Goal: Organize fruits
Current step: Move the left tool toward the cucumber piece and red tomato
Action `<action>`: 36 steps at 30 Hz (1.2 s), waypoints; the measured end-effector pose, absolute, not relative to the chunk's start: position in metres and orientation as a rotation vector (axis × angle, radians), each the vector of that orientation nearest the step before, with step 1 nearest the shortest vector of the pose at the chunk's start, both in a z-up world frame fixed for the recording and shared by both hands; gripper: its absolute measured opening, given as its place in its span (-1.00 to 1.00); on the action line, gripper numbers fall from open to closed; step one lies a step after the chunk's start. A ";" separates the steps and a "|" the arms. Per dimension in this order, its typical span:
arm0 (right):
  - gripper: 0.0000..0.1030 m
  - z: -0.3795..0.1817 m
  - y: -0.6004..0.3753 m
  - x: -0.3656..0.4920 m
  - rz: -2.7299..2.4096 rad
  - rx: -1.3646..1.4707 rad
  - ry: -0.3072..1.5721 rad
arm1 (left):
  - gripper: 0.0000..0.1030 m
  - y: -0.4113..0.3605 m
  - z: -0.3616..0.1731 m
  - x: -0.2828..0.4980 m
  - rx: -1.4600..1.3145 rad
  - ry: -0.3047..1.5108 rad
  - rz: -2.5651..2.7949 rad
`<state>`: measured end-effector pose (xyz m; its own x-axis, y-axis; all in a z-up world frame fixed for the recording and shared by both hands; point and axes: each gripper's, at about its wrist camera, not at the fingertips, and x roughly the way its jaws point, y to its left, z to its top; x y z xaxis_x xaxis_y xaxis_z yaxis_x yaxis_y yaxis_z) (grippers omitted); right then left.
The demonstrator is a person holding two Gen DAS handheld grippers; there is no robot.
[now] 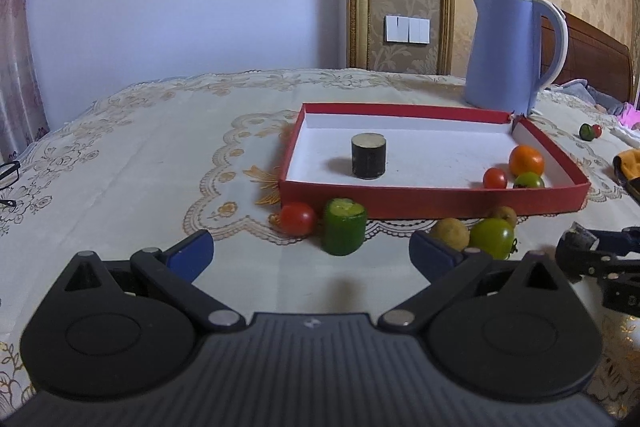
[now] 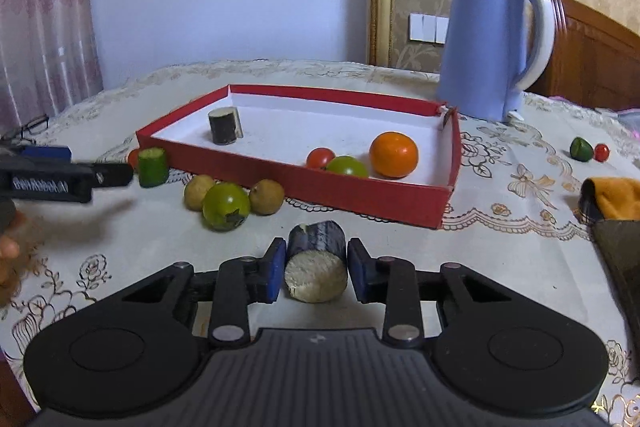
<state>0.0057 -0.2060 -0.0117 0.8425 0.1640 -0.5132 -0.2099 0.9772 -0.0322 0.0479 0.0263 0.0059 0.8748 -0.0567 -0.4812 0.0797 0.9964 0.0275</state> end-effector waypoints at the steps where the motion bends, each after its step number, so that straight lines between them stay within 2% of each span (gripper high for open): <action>1: -0.37 -0.013 -0.205 0.007 0.193 -0.097 0.537 | 1.00 0.027 0.005 0.048 0.050 0.502 -0.068; 7: -0.37 -0.015 -0.203 0.008 0.195 -0.108 0.541 | 0.96 0.026 -0.001 0.050 0.059 0.528 -0.121; 18: -0.37 -0.008 -0.208 -0.006 0.197 -0.066 0.485 | 0.29 0.037 -0.004 0.081 0.059 0.578 -0.111; 25: -0.37 -0.011 -0.212 -0.006 0.209 -0.042 0.482 | 0.26 0.069 -0.005 0.101 0.044 0.607 -0.049; 31: -0.37 -0.013 -0.209 -0.005 0.208 -0.042 0.486 | 0.25 0.054 -0.002 0.102 0.114 0.595 -0.096; 32: -0.37 -0.012 -0.209 -0.005 0.207 -0.042 0.485 | 0.17 0.050 -0.002 0.102 0.126 0.589 -0.097; 36: -0.37 -0.012 -0.210 -0.006 0.205 -0.044 0.484 | 0.14 0.040 -0.003 0.102 0.173 0.573 -0.078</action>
